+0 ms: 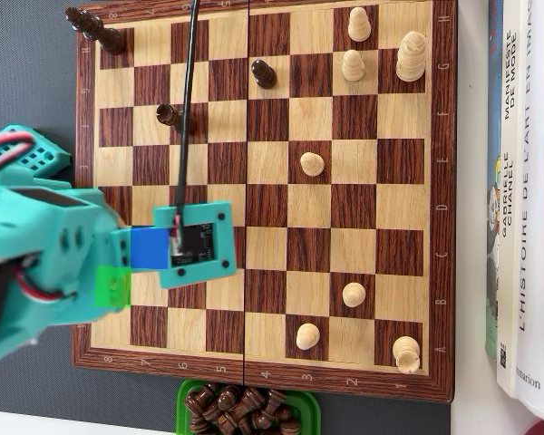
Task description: Play chess
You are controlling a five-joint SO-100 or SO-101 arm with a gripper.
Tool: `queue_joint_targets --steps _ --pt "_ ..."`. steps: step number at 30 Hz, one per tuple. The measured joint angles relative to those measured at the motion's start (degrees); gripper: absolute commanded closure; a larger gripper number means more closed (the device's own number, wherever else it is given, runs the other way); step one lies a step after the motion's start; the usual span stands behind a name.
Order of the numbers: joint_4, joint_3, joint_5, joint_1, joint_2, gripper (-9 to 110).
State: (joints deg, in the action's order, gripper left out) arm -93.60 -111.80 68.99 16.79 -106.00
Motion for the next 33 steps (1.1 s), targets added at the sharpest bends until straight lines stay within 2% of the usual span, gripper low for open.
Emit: queue_joint_targets --steps 6,19,33 --pt "-1.05 0.0 0.0 0.35 -3.87 94" --pt "-2.55 -7.12 -2.46 10.46 -10.37 94" --pt "-2.55 -7.38 -6.59 18.81 -11.95 94"
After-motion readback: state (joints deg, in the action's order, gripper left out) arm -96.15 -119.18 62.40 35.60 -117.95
